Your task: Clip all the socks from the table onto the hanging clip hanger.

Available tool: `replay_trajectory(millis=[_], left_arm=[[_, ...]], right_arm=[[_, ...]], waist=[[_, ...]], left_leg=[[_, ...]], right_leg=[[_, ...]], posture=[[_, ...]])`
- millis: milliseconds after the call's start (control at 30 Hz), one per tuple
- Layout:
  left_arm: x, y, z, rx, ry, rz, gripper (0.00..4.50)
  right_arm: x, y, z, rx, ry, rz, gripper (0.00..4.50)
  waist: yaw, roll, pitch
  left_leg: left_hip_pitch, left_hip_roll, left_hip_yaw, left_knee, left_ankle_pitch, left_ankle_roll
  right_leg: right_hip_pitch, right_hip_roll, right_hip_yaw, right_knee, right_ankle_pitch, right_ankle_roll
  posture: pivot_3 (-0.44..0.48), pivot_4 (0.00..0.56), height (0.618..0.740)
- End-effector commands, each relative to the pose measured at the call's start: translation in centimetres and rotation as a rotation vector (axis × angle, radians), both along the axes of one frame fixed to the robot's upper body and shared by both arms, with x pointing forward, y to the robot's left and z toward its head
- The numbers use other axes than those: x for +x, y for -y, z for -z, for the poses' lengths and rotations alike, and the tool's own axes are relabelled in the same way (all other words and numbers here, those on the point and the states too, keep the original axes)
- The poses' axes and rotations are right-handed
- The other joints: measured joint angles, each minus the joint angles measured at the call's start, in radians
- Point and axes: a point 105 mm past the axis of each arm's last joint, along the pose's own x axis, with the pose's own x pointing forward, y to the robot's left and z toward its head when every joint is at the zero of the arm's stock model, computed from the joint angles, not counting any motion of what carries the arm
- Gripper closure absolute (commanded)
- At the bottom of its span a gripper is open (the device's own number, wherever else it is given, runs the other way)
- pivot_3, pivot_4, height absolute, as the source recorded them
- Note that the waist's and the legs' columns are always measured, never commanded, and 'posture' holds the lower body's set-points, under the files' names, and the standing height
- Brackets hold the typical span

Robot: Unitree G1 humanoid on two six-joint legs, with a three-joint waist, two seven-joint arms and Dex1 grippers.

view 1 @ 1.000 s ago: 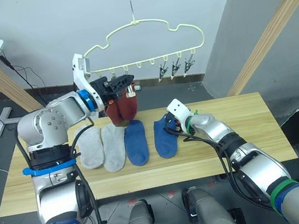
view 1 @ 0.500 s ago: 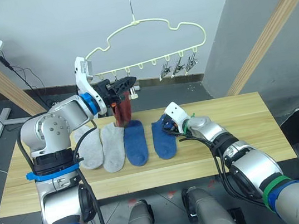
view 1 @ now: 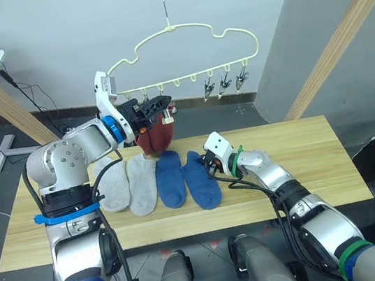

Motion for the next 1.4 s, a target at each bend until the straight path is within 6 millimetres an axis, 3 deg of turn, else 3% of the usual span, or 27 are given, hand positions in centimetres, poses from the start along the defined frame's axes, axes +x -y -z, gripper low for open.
replay_trajectory(millis=[33, 100, 267, 533, 833, 1400], left_arm=[[-0.3, -0.3, 0.3, -0.102, -0.111, 0.036, 4.28], [-0.5, -0.2, 0.4, -0.139, -0.151, 0.059, 4.28], [-0.6, -0.4, 0.0, -0.204, -0.198, 0.09, 4.28], [-1.5, 0.7, -0.7, -0.261, -0.247, 0.188, 4.28], [-1.7, 0.5, -0.9, -0.269, -0.254, 0.189, 4.28], [-1.5, 0.1, -1.4, -0.294, -0.235, 0.168, 4.28]], right_arm=[[-5.2, -0.6, -6.6, 0.252, -0.086, -0.212, 4.45], [-7.1, -0.6, -7.9, 0.301, -0.155, -0.269, 4.45], [-8.7, -0.4, -9.7, 0.372, -0.252, -0.321, 4.45], [-7.8, -0.4, -11.3, 0.452, -0.282, -0.285, 4.45], [-6.8, 0.1, -12.5, 0.505, -0.295, -0.262, 4.45], [-5.9, 0.1, -11.6, 0.477, -0.319, -0.234, 4.45]], waist=[[0.006, 0.0, 0.0], [0.006, 0.001, 0.0], [0.004, 0.001, 0.0], [0.003, 0.001, 0.0], [0.003, 0.001, 0.0], [0.003, 0.001, 0.0]], left_leg=[[0.0, 0.0, 0.0, 0.0, 0.0, 0.0], [0.0, 0.0, -0.001, 0.001, 0.0, 0.0], [0.001, 0.0, 0.0, 0.001, 0.0, 0.0], [0.0, 0.0, 0.001, 0.001, 0.0, 0.0], [0.0, 0.0, 0.001, 0.0, 0.0, 0.0], [0.0, 0.0, 0.001, 0.0, 0.0, 0.0]], right_leg=[[0.0, 0.0, 0.0, 0.0, 0.0, 0.0], [0.0, 0.0, -0.001, 0.0, 0.0, 0.0], [0.001, 0.001, 0.0, 0.0, 0.0, 0.0], [0.0, 0.001, 0.001, -0.002, 0.0, 0.0], [0.0, 0.001, 0.0, -0.002, 0.0, 0.0], [0.0, 0.001, 0.001, -0.002, 0.0, 0.0]], posture=[[-0.035, 0.266, 0.74], [-0.044, 0.265, 0.74], [-0.057, 0.261, 0.74], [-0.07, 0.253, 0.74], [-0.065, 0.253, 0.74], [-0.048, 0.243, 0.74]])
